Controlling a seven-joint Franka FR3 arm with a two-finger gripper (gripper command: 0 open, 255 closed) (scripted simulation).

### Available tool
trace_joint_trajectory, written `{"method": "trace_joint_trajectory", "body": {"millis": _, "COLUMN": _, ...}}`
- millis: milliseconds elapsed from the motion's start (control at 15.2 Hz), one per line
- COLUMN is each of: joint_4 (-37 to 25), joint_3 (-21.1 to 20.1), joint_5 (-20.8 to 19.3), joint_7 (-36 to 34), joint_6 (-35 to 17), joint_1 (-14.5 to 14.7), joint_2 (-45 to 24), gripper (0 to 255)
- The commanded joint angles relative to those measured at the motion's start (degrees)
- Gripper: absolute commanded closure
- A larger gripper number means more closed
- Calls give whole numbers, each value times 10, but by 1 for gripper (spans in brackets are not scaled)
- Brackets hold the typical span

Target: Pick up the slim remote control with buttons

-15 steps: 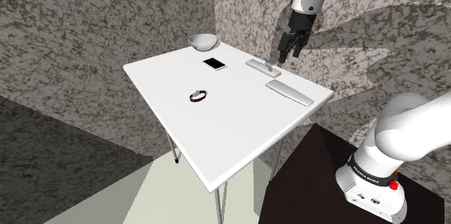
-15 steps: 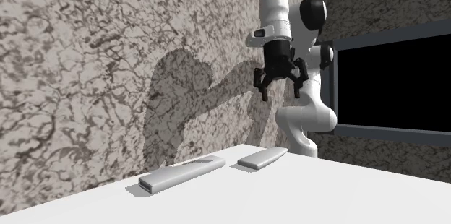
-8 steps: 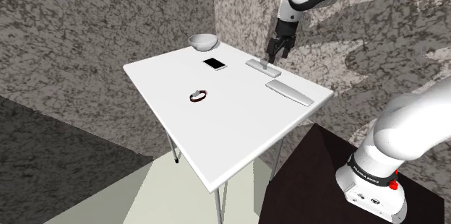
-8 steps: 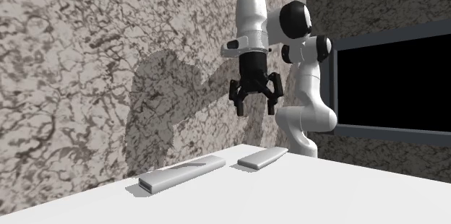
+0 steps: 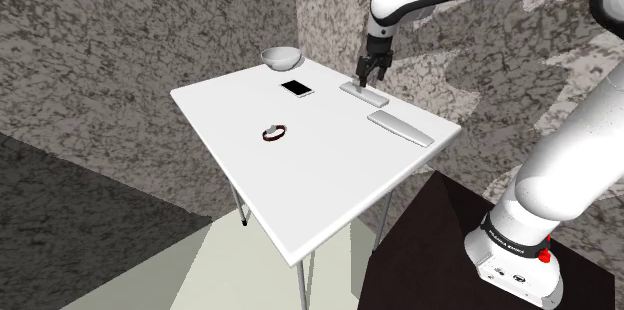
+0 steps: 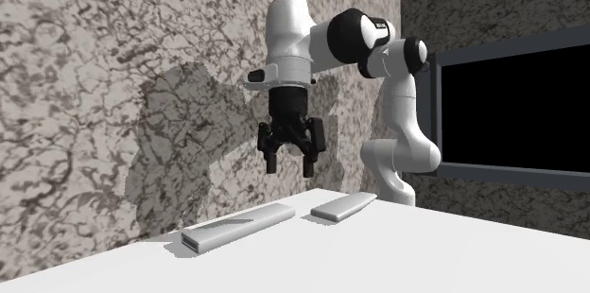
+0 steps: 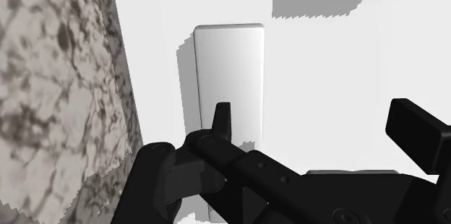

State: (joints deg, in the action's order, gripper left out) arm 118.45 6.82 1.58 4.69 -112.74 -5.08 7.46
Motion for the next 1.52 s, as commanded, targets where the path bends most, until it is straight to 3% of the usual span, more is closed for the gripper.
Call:
{"method": "trace_joint_trajectory", "body": {"millis": 0, "joint_4": -32, "joint_3": 8, "joint_5": 0, "joint_7": 11, "joint_6": -10, "joint_1": -6, "joint_2": -45, "gripper": 0}}
{"method": "trace_joint_trajectory", "body": {"millis": 330, "joint_4": -111, "joint_3": 19, "joint_5": 2, "joint_7": 29, "joint_6": -18, "joint_1": -18, "joint_2": -139, "gripper": 0}}
{"method": "trace_joint_trajectory", "body": {"millis": 924, "joint_4": -74, "joint_3": 19, "joint_5": 6, "joint_7": 32, "joint_6": -73, "joint_1": -19, "joint_2": -157, "gripper": 0}}
{"method": "trace_joint_trajectory", "body": {"millis": 990, "joint_4": -74, "joint_3": 19, "joint_5": 6, "joint_7": 32, "joint_6": -73, "joint_1": -19, "joint_2": -157, "gripper": 255}}
{"method": "trace_joint_trajectory", "body": {"millis": 1452, "joint_4": -73, "joint_3": 19, "joint_5": 6, "joint_7": 32, "joint_6": -73, "joint_1": -18, "joint_2": -157, "gripper": 255}}
